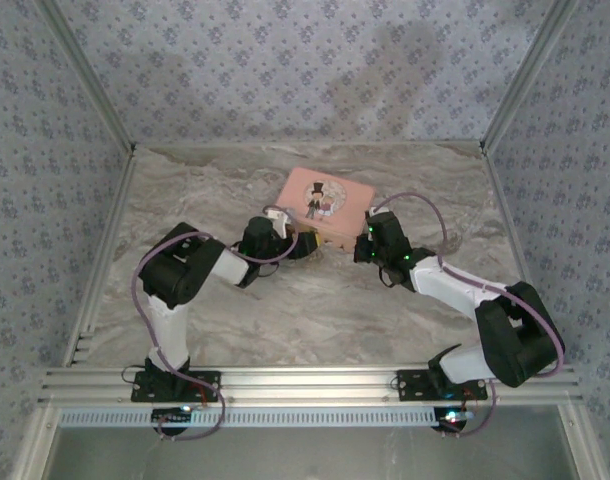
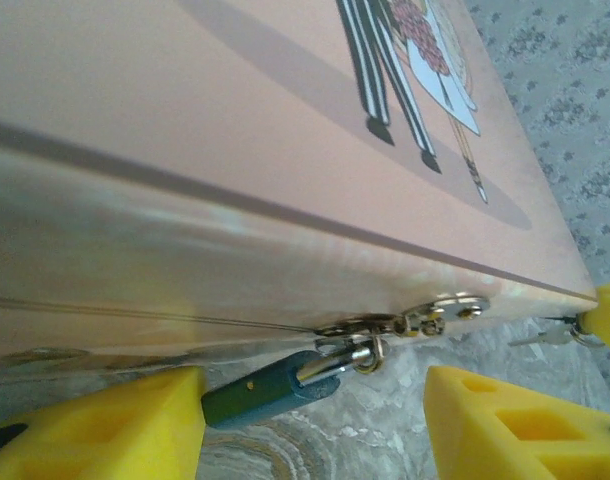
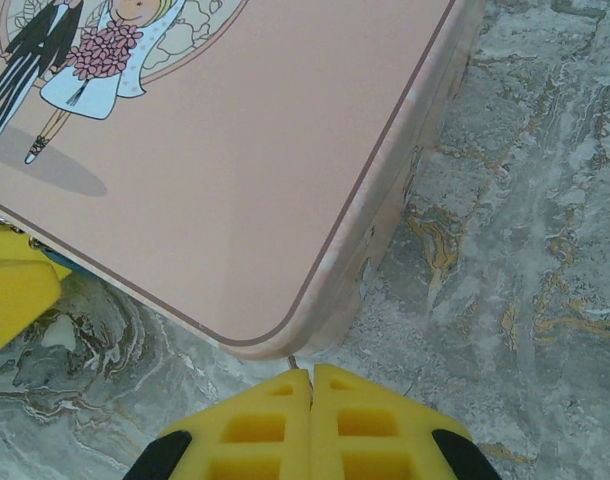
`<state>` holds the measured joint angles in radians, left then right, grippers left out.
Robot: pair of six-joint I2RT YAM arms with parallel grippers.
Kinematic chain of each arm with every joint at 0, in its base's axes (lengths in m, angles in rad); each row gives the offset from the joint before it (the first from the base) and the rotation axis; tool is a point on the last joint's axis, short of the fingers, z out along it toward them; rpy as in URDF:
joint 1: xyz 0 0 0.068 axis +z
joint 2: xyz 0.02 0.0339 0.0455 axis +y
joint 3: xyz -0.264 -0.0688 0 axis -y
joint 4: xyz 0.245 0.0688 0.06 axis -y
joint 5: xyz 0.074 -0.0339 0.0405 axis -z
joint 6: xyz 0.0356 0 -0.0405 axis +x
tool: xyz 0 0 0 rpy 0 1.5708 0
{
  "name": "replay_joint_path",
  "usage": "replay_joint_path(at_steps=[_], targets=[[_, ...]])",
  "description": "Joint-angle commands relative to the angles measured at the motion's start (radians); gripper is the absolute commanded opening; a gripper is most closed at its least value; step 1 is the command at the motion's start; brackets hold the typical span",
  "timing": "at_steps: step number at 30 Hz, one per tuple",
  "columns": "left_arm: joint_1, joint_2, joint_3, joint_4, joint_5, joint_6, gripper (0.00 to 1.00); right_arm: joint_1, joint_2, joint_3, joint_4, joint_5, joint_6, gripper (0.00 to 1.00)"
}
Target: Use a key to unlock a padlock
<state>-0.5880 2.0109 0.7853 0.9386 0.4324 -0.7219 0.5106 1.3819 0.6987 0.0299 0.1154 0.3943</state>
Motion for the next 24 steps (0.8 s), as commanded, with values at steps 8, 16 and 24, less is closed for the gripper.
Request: replay_joint_path(at_steps=[8,16,24], targets=[[-0.013,0.058,0.016,0.037,0.105,-0.039,0.52,0.005,0.011,-0.002,0.015,0.003,-0.012,0.00],[-0.015,0.086,0.030,0.096,0.160,-0.082,0.52,0.002,0.009,-0.008,0.012,0.006,-0.014,0.00],[-0.028,0.112,0.069,0.070,0.199,-0.091,0.51,-0.002,0.003,-0.006,0.009,0.006,-0.017,0.00]])
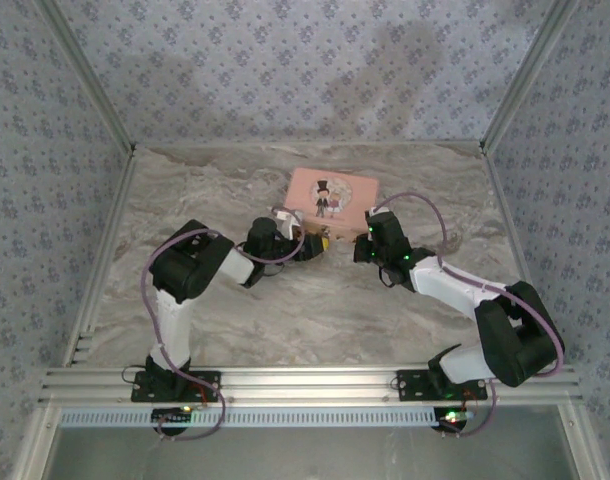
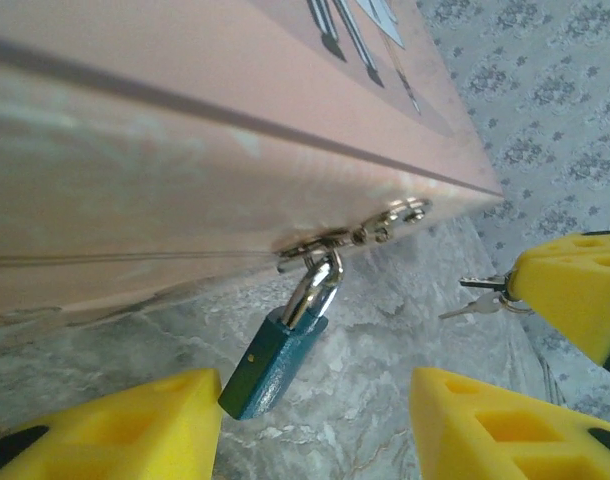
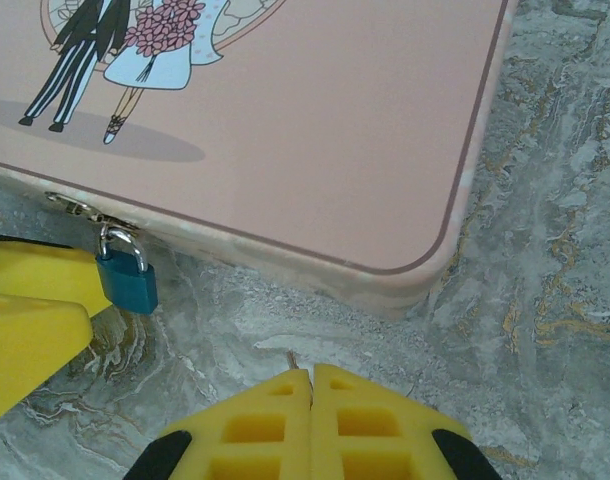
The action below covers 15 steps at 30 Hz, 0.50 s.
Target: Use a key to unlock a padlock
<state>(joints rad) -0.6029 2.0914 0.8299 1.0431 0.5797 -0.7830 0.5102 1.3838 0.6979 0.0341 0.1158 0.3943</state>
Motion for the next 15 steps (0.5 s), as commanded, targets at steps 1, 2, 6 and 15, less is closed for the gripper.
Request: replay_joint_path(at_steps=[1,2,6,15], targets=[[-0.015,0.039,0.029,-0.032,0.055,-0.037,0.50,-0.002,-0.001,-0.006,0.006,0.005,-0.018,0.00],[-0.017,0.044,0.031,-0.030,0.053,-0.041,0.49,-0.005,-0.002,-0.006,0.003,0.007,-0.019,0.00],[-0.021,0.069,0.044,-0.009,0.052,-0.066,0.48,-0.009,-0.013,-0.012,0.002,0.003,-0.020,0.00],[-0.034,0.095,0.082,-0.027,0.036,-0.072,0.53,-0.019,-0.021,-0.015,0.000,-0.002,-0.021,0.00]])
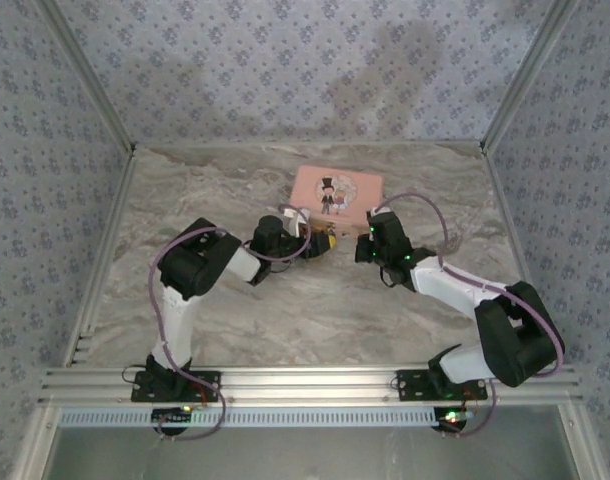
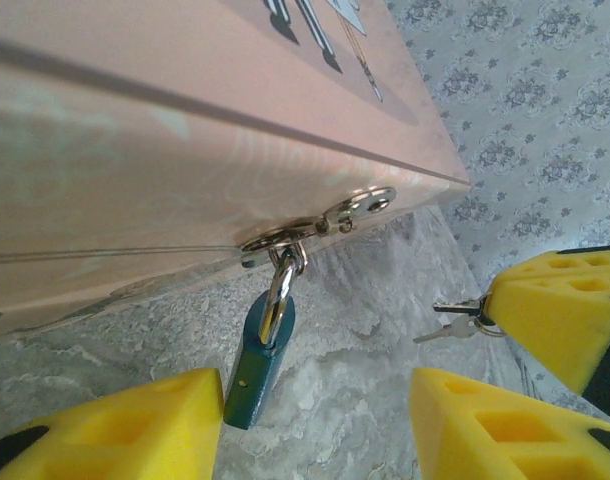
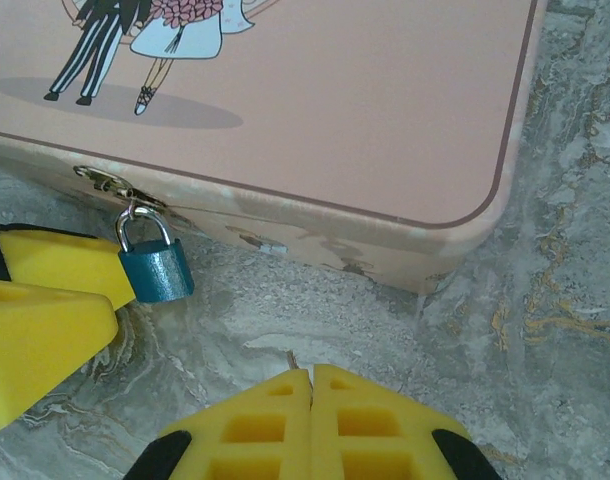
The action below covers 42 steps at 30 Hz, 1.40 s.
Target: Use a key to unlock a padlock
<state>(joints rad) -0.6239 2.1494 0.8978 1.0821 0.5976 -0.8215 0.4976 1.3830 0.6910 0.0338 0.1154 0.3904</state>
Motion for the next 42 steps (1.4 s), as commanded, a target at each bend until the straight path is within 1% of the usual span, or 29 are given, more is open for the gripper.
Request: replay_joint_path(at_steps=[1,8,12,17,22,25,29,35,39,42], targets=[[-0.017,0.042,0.023,-0.078,0.020,-0.034,0.53,-0.007,-0.019,-0.008,0.000,-0.002,-0.018,0.00],[-0.028,0.072,0.056,-0.107,0.029,-0.043,0.51,-0.014,-0.018,-0.012,0.006,-0.008,-0.018,0.00],[-0.028,0.082,0.072,-0.117,0.025,-0.054,0.48,-0.017,-0.021,-0.012,0.004,-0.010,-0.022,0.00],[-0.028,0.087,0.074,-0.104,0.022,-0.066,0.48,-0.032,-0.062,0.003,-0.033,0.005,-0.040,0.00],[-0.028,0.083,0.072,-0.099,0.025,-0.067,0.49,-0.070,-0.125,0.070,-0.100,0.012,-0.071,0.00],[-0.028,0.078,0.071,-0.101,0.028,-0.067,0.49,-0.113,-0.100,0.150,-0.136,0.011,-0.092,0.00],[-0.029,0.081,0.071,-0.111,0.026,-0.062,0.49,-0.186,0.027,0.290,-0.130,-0.025,-0.116,0.00],[-0.030,0.086,0.076,-0.117,0.024,-0.058,0.50,-0.244,0.338,0.649,-0.169,-0.056,-0.145,0.00],[-0.032,0.081,0.077,-0.120,0.019,-0.056,0.50,-0.272,0.559,0.909,-0.255,-0.081,-0.145,0.00],[-0.036,0.083,0.085,-0.146,0.019,-0.043,0.50,-0.284,0.697,1.087,-0.341,-0.103,-0.139,0.00]])
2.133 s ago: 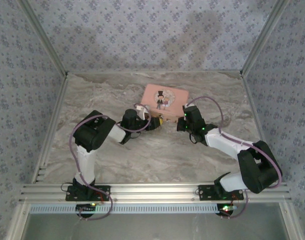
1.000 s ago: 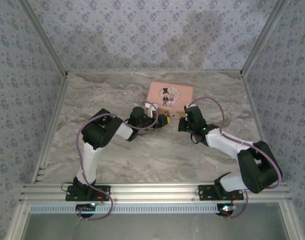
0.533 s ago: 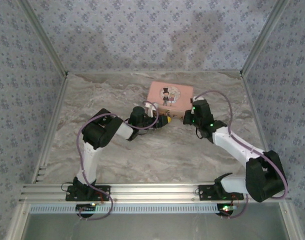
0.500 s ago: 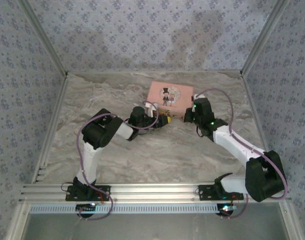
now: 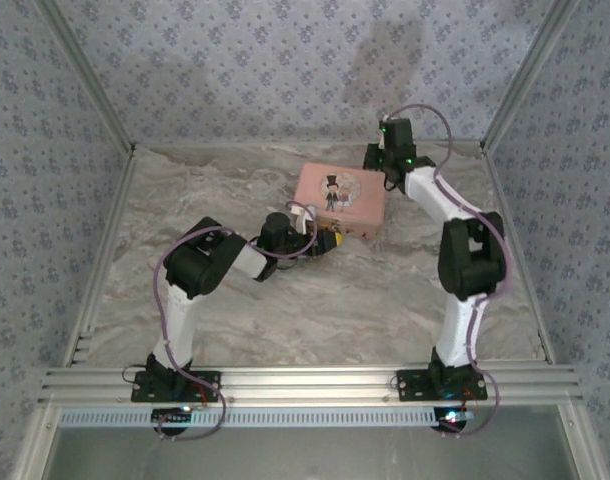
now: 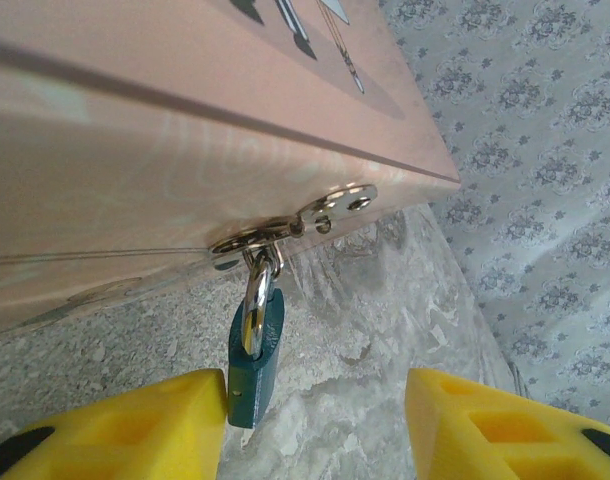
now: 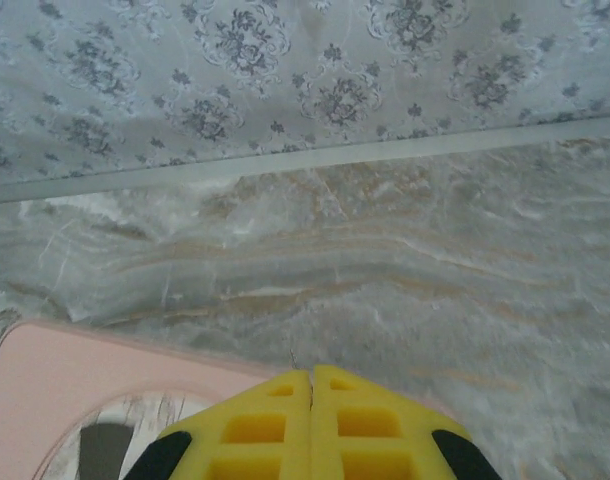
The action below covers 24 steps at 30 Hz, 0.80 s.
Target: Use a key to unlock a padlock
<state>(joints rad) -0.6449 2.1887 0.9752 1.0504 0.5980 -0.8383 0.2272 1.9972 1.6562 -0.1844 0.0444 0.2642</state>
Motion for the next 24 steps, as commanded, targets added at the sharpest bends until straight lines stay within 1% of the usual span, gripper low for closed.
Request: replay_joint_path(at_steps=[1,6,10,13,19,24], targets=[[-0.017,0.045,0.008,-0.117,0.018,-0.022,0.51,-0.015,0.121,0.175,-0.159,-0.042,-0.007,0.00],[-0.023,0.046,0.015,-0.131,0.018,-0.016,0.51,-0.025,0.257,0.358,-0.262,-0.090,-0.003,0.00],[-0.025,0.046,0.019,-0.136,0.017,-0.010,0.52,-0.023,0.325,0.424,-0.302,-0.126,-0.002,0.00],[-0.025,0.050,0.020,-0.140,0.013,-0.008,0.52,-0.019,0.384,0.494,-0.375,-0.155,-0.001,0.00],[-0.027,0.062,0.023,-0.125,0.008,-0.018,0.52,0.004,0.394,0.453,-0.380,-0.163,-0.028,0.00],[-0.027,0.069,0.047,-0.141,0.015,-0.023,0.49,0.007,0.362,0.367,-0.322,-0.170,-0.025,0.00]])
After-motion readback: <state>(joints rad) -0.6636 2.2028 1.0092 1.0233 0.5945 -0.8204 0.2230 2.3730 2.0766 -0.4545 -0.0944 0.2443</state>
